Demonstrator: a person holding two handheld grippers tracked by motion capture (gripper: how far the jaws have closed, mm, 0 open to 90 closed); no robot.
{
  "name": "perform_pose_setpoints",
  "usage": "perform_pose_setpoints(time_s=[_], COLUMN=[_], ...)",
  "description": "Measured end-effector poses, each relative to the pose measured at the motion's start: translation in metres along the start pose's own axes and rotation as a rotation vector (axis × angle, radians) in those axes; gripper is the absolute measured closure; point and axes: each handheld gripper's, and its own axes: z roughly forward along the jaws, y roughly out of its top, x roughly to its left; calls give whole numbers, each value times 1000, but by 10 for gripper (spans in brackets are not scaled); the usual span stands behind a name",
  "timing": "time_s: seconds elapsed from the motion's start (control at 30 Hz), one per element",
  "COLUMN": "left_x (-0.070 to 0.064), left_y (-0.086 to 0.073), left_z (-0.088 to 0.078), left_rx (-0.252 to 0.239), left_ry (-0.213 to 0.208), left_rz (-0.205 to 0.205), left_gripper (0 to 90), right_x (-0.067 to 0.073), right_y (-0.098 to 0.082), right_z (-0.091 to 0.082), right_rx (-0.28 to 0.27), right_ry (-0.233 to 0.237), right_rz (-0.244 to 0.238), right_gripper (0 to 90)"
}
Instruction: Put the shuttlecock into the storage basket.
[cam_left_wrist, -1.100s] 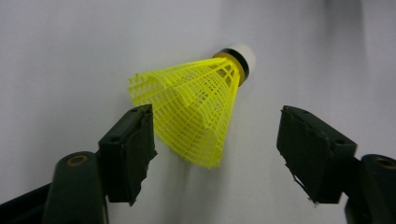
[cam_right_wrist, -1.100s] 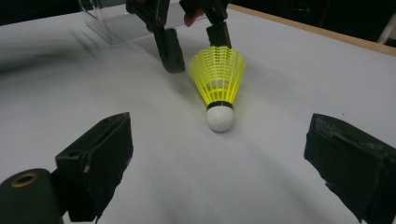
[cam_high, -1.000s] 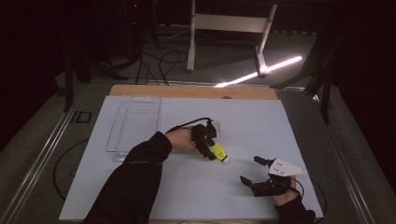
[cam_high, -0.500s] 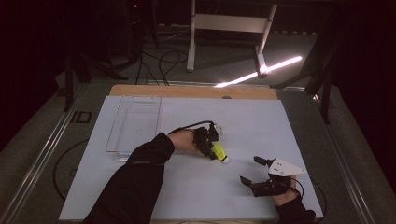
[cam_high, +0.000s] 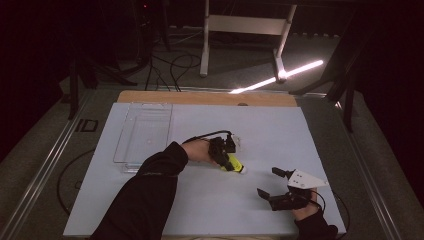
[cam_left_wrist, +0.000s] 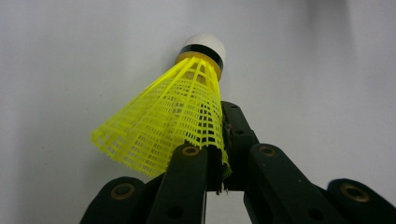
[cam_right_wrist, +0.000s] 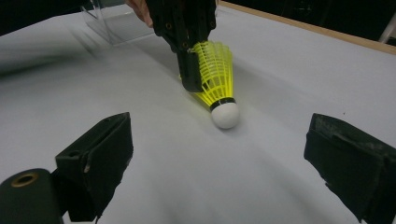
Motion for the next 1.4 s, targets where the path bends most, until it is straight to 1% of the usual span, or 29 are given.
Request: perform_pose_setpoints(time_s=[0.03,0.2,0.23,0.27,0.37,0.4,0.5,0.53,0.63,0.67,0.7,0.73,0.77,0.8,0.83,0.93,0.97,1.0,1.1,1.13,1.23,1.27,1.3,1.33,1.37,1.4], left_x=[-2,-4,-5,-6,-7,-9,-10,-12,-14,-16,-16,-17,-17,-19,-19,-22,-22,-24,-25,-26,-28,-29,-29,-30,-30,-32], left_y=[1,3,3,3,2,2,2,1,1,1,1,0,0,0,0,0,0,0,-1,-3,-4,-6,-6,-8,-8,-10], left_z=[-2,-8,-10,-11,-14,-15,-17,-20,-24,-29,-29,-34,-34,-39,-39,-48,-48,-51,-55,-59,-64,-69,-69,-75,-75,-81], left_rx=[5,3,5,3,1,15,26,17,10,8,8,4,4,-3,-3,3,3,-3,-2,-4,-8,-4,-4,-11,-11,-18], left_ry=[12,13,28,25,30,8,-1,-12,-20,-22,-22,-36,-36,-38,-38,-17,-17,-26,-24,-2,2,14,14,22,22,32], left_rz=[3,3,6,15,13,8,7,10,17,34,34,36,36,35,35,45,45,40,33,35,30,21,21,12,12,16], left_gripper=[889,892,892,892,892,892,892,893,893,893,893,893,893,893,893,894,894,893,893,893,893,893,893,893,893,893], right_x=[0,0,0,0,0,0,0,0,0,0,0,0,0,0,0,0,0,1,1,1,1,0,0,1,1,1], right_y=[0,0,0,0,0,0,0,0,0,0,0,0,0,1,1,1,1,1,1,1,1,1,1,1,1,2], right_z=[0,0,0,0,1,1,1,1,1,1,1,1,1,1,1,1,1,1,1,1,1,1,1,1,1,0], right_rx=[-1,0,-1,-1,1,1,0,2,1,1,1,1,1,0,0,2,2,-1,0,-1,-1,-2,-2,-3,-3,-2], right_ry=[0,-1,0,-2,-1,-1,-2,0,-1,-2,-2,-2,-2,-1,-1,-2,-2,-5,-6,-4,-6,-6,-6,-7,-7,-9], right_rz=[-1,1,2,-2,-1,0,2,2,2,2,2,0,0,1,1,0,0,-4,-4,-4,-5,-5,-5,-4,-4,-5], right_gripper=[81,81,81,81,81,81,81,81,81,81,81,81,81,81,81,81,81,81,81,82,82,81,81,82,82,81])
